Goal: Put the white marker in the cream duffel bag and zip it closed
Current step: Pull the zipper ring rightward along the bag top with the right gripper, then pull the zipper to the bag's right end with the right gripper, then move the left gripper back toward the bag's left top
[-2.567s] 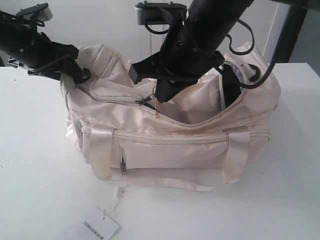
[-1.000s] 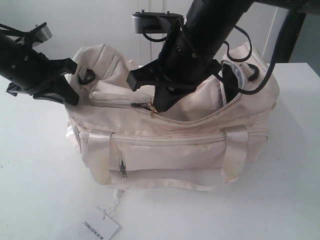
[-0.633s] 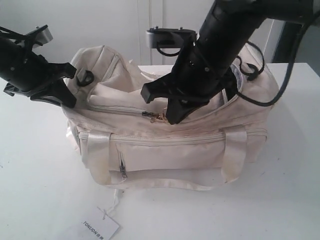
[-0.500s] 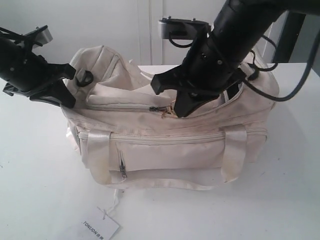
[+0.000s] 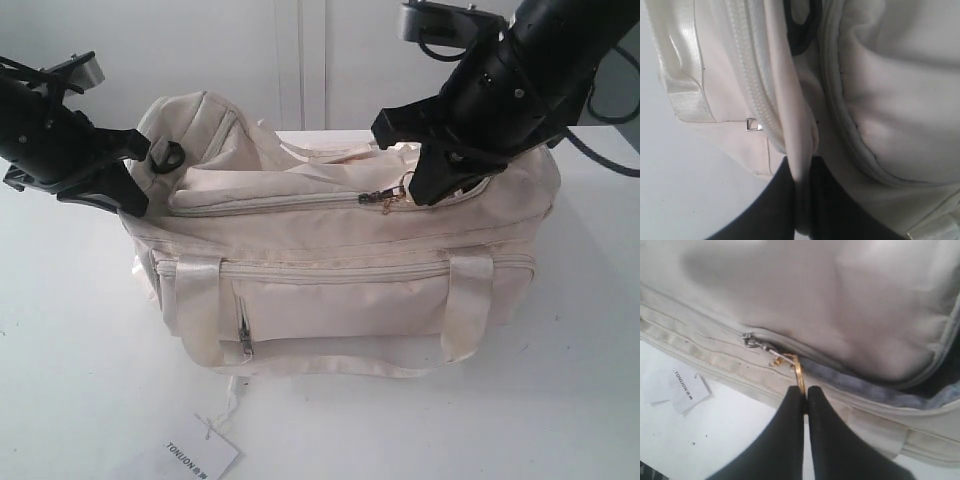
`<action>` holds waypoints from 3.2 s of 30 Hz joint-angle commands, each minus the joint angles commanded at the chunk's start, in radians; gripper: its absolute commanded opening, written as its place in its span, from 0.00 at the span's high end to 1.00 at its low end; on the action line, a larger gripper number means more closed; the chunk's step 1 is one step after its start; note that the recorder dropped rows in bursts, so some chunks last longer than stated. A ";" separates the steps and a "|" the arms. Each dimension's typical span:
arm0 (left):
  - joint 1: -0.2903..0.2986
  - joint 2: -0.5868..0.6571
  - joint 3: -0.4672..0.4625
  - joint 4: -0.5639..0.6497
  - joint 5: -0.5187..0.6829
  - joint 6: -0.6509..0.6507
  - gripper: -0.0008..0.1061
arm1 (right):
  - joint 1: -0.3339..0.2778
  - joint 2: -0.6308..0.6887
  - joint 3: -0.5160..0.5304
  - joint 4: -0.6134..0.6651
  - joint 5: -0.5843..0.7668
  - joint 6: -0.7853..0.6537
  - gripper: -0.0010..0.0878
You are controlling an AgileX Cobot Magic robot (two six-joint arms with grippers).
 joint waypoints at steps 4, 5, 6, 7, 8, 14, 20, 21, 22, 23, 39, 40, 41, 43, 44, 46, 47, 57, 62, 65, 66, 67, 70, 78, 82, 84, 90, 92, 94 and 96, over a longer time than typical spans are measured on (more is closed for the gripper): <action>0.000 0.000 0.000 0.004 0.000 0.000 0.99 | -0.039 -0.007 0.000 -0.002 0.000 0.000 0.99; 0.000 0.000 0.000 0.004 0.000 0.000 0.99 | -0.050 -0.006 0.000 -0.002 0.000 0.000 0.99; 0.000 0.000 0.000 0.006 0.000 0.000 0.99 | -0.062 -0.010 0.000 -0.002 0.000 0.000 0.99; 0.000 0.000 0.000 0.008 0.000 0.000 0.99 | -0.073 -0.010 0.000 -0.002 0.000 0.000 0.99; 0.000 0.000 0.000 0.008 0.000 0.000 0.99 | -0.083 -0.015 0.000 -0.002 -0.002 0.000 0.99; 0.000 0.000 0.000 0.008 0.000 0.000 0.99 | -0.148 -0.026 0.000 -0.002 -0.017 0.000 0.99; 0.000 0.000 0.000 0.011 0.000 0.000 0.99 | -0.211 -0.026 0.000 0.000 -0.038 0.000 0.99; 0.000 0.000 0.000 0.011 0.000 0.000 0.99 | -0.223 -0.026 0.000 0.000 -0.043 0.005 0.99; 0.000 0.000 0.000 0.015 0.000 0.000 0.99 | -0.235 -0.026 0.000 0.000 -0.048 0.017 0.99; 0.000 0.000 0.000 0.021 0.000 0.000 0.99 | -0.247 -0.026 0.000 0.000 -0.053 0.021 0.99; 0.000 0.000 0.000 0.045 -0.001 -0.002 0.99 | -0.296 -0.026 0.000 0.106 -0.077 -0.012 0.99; 0.000 0.000 0.000 0.045 -0.001 -0.002 0.99 | -0.296 -0.026 0.000 0.130 -0.077 -0.025 0.99; 0.000 0.000 0.000 0.045 -0.002 -0.002 0.99 | -0.296 -0.026 0.000 0.157 -0.071 -0.038 0.99; 0.000 0.000 0.000 0.045 -0.006 -0.002 0.99 | -0.296 -0.026 0.000 0.200 -0.066 -0.041 0.99; 0.000 0.000 0.000 0.045 -0.006 -0.002 0.98 | -0.296 -0.024 0.000 0.216 -0.066 -0.043 0.99; 0.000 -0.001 0.000 0.045 -0.006 -0.002 0.92 | -0.296 -0.024 0.000 0.238 -0.066 -0.043 0.99; 0.000 -0.001 0.000 0.045 -0.006 -0.002 0.87 | -0.296 -0.024 0.000 0.251 -0.063 -0.043 0.99; 0.000 -0.006 -0.019 -0.004 0.003 -0.002 0.52 | -0.296 -0.023 0.000 0.275 -0.059 -0.053 0.99; 0.000 -0.054 -0.046 -0.016 0.011 -0.017 0.52 | -0.296 -0.023 0.000 0.275 -0.059 -0.059 0.99; 0.000 -0.095 -0.048 -0.016 0.013 -0.017 0.52 | -0.296 -0.023 0.000 0.275 -0.059 -0.059 0.99; 0.000 -0.110 -0.048 -0.016 0.013 -0.017 0.52 | -0.296 -0.023 0.000 0.275 -0.059 -0.059 0.99; 0.000 -0.124 -0.048 -0.016 0.015 -0.017 0.52 | -0.296 -0.023 0.000 0.275 -0.059 -0.059 0.99; 0.000 -0.159 -0.048 -0.016 0.031 -0.015 0.52 | -0.296 -0.023 0.000 0.275 -0.059 -0.059 0.99; 0.000 -0.200 -0.048 -0.050 0.150 -0.006 0.95 | -0.296 -0.023 0.000 0.275 -0.059 -0.059 0.99; -0.002 -0.214 -0.048 -0.136 0.172 0.069 0.99 | -0.296 -0.023 0.000 0.275 -0.059 -0.075 0.99; -0.002 -0.224 -0.041 -0.160 0.172 0.069 0.99 | -0.296 -0.023 0.000 0.275 -0.059 -0.077 0.99; -0.002 -0.270 -0.007 -0.165 0.163 0.099 0.99 | -0.296 -0.023 0.000 0.275 -0.059 -0.077 0.99; -0.002 -0.286 0.003 -0.165 0.163 0.105 0.99 | -0.296 -0.023 0.000 0.275 -0.059 -0.077 0.99; -0.002 -0.301 0.007 -0.165 0.165 0.115 0.99 | -0.296 -0.023 0.000 0.275 -0.057 -0.076 0.99; -0.004 -0.317 0.018 -0.165 0.162 0.116 0.99 | -0.296 -0.023 0.000 0.275 -0.057 -0.076 0.99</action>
